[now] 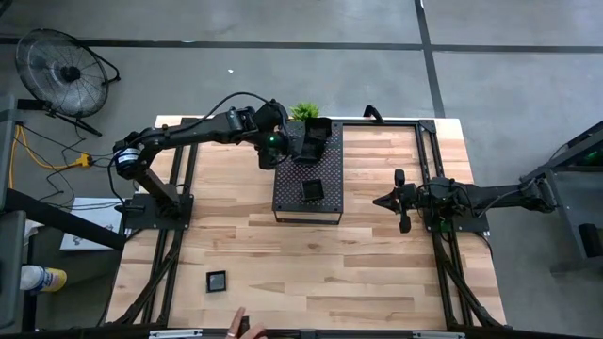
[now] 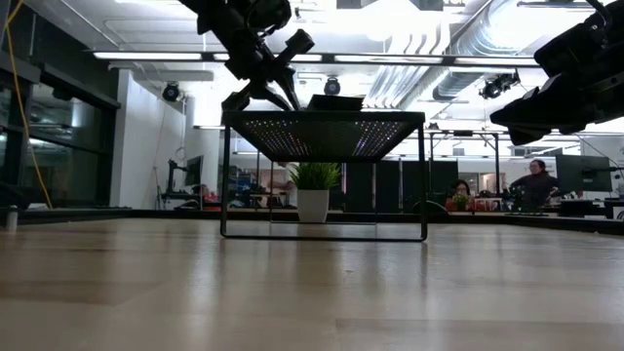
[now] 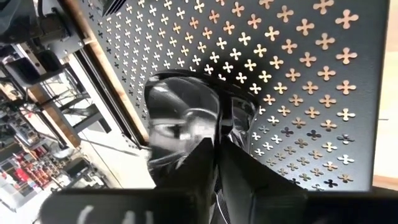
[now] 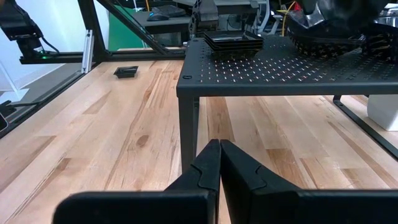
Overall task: Pick & Place Mini shaped plates
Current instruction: Stack the leaf shaped plate on top of the leaf shaped plate on the shelf, then stack the square plate on top of the square plate on the shelf
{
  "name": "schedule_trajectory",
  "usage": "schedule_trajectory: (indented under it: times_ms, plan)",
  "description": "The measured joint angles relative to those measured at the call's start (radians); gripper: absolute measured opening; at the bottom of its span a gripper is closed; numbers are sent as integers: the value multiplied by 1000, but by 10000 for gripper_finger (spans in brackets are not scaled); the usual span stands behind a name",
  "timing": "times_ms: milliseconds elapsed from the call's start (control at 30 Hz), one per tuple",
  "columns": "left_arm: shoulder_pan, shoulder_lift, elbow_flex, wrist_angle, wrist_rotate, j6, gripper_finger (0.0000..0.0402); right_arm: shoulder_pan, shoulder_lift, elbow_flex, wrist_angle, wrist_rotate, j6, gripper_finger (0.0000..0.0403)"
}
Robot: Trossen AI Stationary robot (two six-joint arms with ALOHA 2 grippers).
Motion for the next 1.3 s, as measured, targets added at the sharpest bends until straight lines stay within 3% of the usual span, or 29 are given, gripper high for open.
schedule_trajectory:
  times_ms: [400, 967, 1300]
  plan:
    - [0, 0, 0, 16, -2, -3, 99, 0, 0, 0, 0, 0, 0, 4]
    - [-1, 0, 0, 52, -45, -77, 145, 0, 0, 0, 0, 0, 0, 5]
    - [-2, -1, 0, 40, -125, -82, 150, 0, 0, 0, 0, 0, 0, 4]
